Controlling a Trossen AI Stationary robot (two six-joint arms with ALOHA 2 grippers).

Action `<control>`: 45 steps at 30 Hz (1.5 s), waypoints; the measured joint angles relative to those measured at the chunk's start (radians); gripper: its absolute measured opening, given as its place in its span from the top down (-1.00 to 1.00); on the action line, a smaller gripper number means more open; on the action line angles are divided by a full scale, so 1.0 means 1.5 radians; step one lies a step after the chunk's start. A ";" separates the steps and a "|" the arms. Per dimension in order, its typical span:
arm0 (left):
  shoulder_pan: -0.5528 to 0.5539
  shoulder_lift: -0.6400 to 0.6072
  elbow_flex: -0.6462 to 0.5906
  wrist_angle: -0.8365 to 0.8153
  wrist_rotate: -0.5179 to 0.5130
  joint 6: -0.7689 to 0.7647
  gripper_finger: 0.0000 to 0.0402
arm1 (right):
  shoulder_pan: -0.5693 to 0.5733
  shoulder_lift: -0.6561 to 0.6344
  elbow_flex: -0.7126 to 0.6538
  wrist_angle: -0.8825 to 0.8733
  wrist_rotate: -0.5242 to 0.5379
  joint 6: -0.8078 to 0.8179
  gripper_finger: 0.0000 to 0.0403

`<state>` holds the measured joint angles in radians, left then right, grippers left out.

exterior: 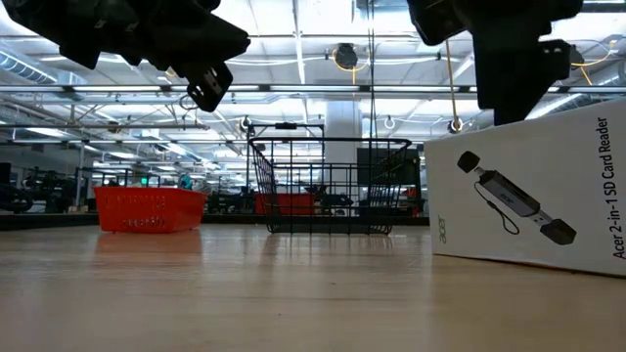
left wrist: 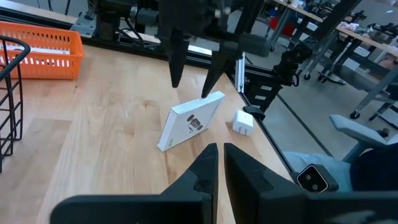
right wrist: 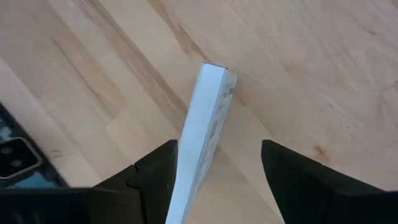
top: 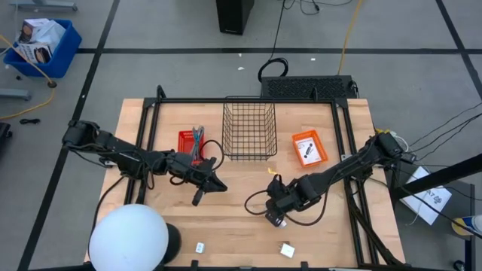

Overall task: Pick and place items into bin
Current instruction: Put the card reader box into the orange basket

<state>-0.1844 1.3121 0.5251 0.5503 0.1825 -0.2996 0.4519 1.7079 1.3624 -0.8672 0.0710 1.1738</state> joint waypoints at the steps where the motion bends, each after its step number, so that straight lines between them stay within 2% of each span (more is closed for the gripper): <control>1: 0.000 0.000 0.000 0.000 0.000 0.000 0.85 | 0.000 0.006 0.000 0.003 -0.004 -0.003 -0.13; 11: 0.000 0.000 0.000 -0.001 0.000 -0.001 0.85 | 0.001 0.040 0.000 0.017 -0.030 -0.025 -0.12; 15: 0.000 0.000 0.000 -0.001 0.000 0.000 0.85 | 0.001 0.041 0.000 0.017 -0.031 -0.026 -0.04; 19: 0.000 0.000 0.000 -0.001 0.000 0.000 0.85 | 0.000 0.040 -0.005 0.021 -0.031 -0.040 0.21; 26: 0.000 0.000 0.000 -0.001 0.000 -0.001 0.85 | -0.004 0.039 -0.024 0.019 -0.032 -0.053 0.84; 32: 0.000 0.000 0.000 -0.001 0.000 -0.004 0.85 | -0.009 0.001 -0.026 -0.030 -0.022 -0.034 0.82; 39: -0.001 0.000 0.000 -0.001 -0.003 -0.010 0.85 | -0.009 -0.087 -0.026 -0.162 0.076 0.017 0.84; 45: -0.001 0.000 0.000 0.000 -0.035 -0.013 0.85 | -0.034 -0.185 -0.026 -0.262 0.161 0.066 0.84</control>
<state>-0.1852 1.3125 0.5255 0.5499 0.1303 -0.3187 0.4015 1.4306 1.3231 -1.2605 0.3118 1.2734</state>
